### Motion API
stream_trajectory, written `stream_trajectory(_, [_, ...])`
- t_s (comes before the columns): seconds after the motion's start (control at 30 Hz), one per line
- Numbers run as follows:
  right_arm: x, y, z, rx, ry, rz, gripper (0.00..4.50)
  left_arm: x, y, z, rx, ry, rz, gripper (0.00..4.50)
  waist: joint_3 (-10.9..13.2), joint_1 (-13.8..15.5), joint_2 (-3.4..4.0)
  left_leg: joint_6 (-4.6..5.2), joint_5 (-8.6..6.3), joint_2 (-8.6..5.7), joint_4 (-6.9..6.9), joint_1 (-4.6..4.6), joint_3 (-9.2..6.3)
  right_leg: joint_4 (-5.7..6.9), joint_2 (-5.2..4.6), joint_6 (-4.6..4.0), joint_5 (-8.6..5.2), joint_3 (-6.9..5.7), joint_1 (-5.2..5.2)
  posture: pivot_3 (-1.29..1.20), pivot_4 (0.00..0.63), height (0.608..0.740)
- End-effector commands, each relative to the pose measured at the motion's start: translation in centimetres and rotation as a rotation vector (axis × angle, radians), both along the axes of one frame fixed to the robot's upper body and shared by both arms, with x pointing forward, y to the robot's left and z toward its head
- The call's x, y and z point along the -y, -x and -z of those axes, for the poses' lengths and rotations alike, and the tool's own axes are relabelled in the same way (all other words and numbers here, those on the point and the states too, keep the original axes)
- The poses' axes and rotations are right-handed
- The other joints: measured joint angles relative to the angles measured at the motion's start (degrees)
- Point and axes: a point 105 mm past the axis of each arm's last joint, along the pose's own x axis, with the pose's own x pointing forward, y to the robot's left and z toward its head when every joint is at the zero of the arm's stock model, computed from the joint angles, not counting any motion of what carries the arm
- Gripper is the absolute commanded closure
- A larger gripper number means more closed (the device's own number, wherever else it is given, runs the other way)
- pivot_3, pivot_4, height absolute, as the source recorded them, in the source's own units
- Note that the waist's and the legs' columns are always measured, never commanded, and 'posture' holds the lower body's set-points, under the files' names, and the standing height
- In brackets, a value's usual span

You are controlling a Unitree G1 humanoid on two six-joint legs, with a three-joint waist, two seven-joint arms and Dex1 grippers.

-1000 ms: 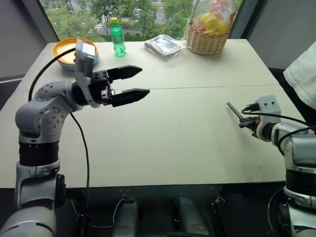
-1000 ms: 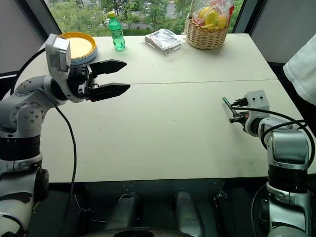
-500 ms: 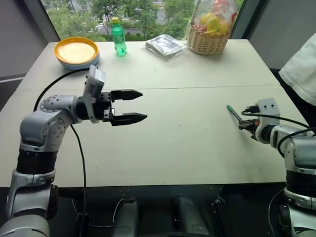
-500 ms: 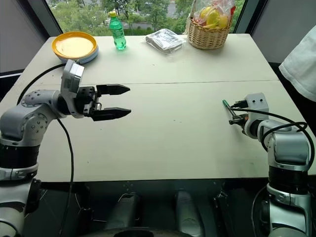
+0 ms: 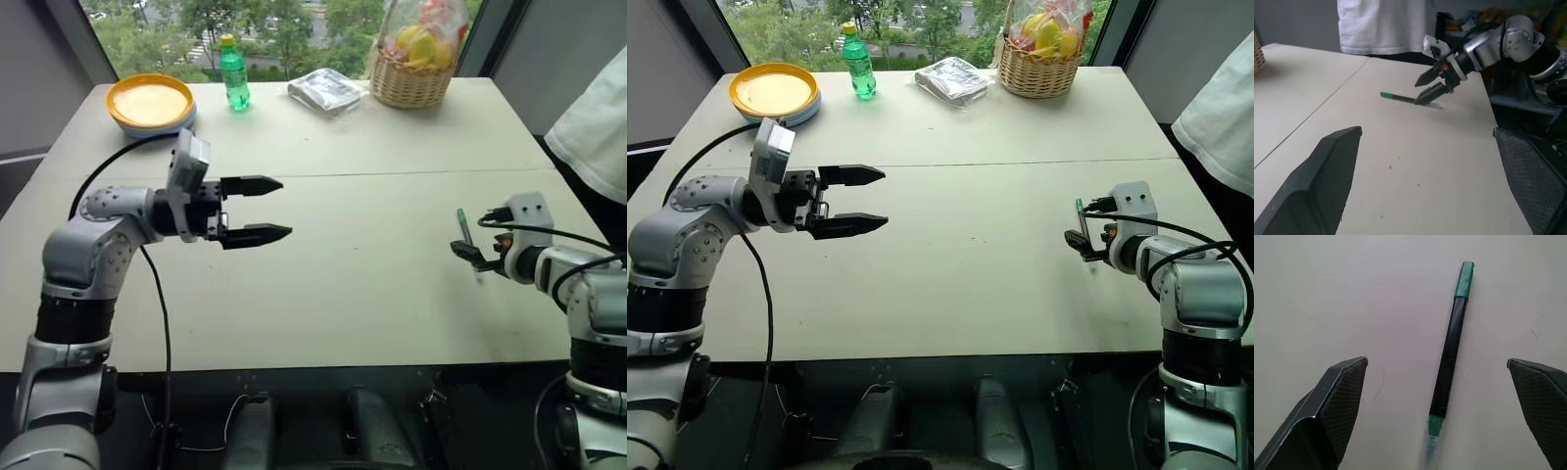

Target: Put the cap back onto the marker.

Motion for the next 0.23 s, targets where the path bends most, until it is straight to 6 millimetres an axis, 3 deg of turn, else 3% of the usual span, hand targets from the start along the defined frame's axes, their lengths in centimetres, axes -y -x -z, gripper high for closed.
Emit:
stream_trajectory(0.03, [-0.2,-0.1,-3.3,0.08,0.04,-0.071,0.03,0.2,0.1,-0.9,0.045,-0.007,0.017,0.0,0.0,0.01,0.0,0.0,0.0,0.0,0.0,-0.01,0.0,0.0,0.0,0.0,0.0,0.0,0.0,0.0,0.15,0.74])
stream_trajectory(0.23, [0.4,-0.2,-4.9,0.087,0.086,-0.082,0.03,0.3,0.2,-0.6,0.037,-0.018,0.038,0.0,0.0,-0.01,0.0,0.0,0.0,0.0,0.0,0.0,0.0,-0.01,0.01,0.0,0.0,-0.01,0.0,0.0,0.15,0.74])
